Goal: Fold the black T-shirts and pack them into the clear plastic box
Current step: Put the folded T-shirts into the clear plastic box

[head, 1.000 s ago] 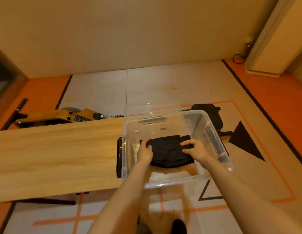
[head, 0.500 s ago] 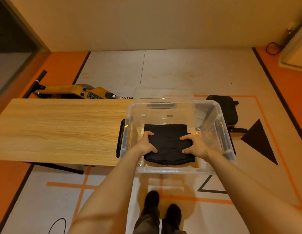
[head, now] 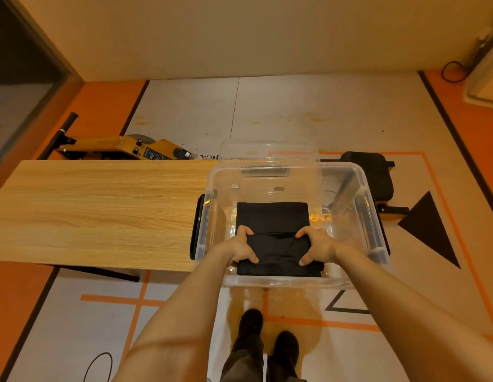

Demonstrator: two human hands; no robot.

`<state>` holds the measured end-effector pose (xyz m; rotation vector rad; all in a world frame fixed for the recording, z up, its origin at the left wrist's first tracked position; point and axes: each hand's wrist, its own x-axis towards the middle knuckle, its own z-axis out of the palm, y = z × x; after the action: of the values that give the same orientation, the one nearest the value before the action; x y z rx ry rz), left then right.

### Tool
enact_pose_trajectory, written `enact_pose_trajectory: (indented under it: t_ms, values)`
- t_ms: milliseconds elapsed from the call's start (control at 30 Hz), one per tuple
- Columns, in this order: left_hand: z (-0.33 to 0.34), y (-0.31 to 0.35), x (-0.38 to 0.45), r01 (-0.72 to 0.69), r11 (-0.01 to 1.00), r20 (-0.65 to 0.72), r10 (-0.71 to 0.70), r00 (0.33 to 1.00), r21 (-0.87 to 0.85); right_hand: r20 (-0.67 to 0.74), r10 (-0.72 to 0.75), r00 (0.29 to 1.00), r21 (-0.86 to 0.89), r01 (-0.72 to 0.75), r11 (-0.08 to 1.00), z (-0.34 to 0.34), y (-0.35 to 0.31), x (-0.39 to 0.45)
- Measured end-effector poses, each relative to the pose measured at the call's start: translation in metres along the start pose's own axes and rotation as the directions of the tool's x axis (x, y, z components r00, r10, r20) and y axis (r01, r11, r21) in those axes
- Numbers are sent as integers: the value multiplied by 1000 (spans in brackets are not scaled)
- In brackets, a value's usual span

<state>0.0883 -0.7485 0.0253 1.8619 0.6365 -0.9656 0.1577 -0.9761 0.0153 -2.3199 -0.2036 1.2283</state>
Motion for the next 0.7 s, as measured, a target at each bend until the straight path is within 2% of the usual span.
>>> enact_pose_trajectory:
  t_ms: [333,600,667,700]
  values:
    - [2,-16,20,-25,941,-8,29,1000,337,16,13,1000,-87,-12,996,15,2,16]
    - [1,-17,29,-29,914,-15,38,999,405,47,-2,999,-101,6,995,9,4,18]
    - [0,-17,31,-27,922,-40,46,998,387,-17,0,1000,-164,-3,986,3,1,16]
    - [1,-14,30,-28,928,-82,63,995,372,-104,-5,995,-240,-20,971,0,-2,14]
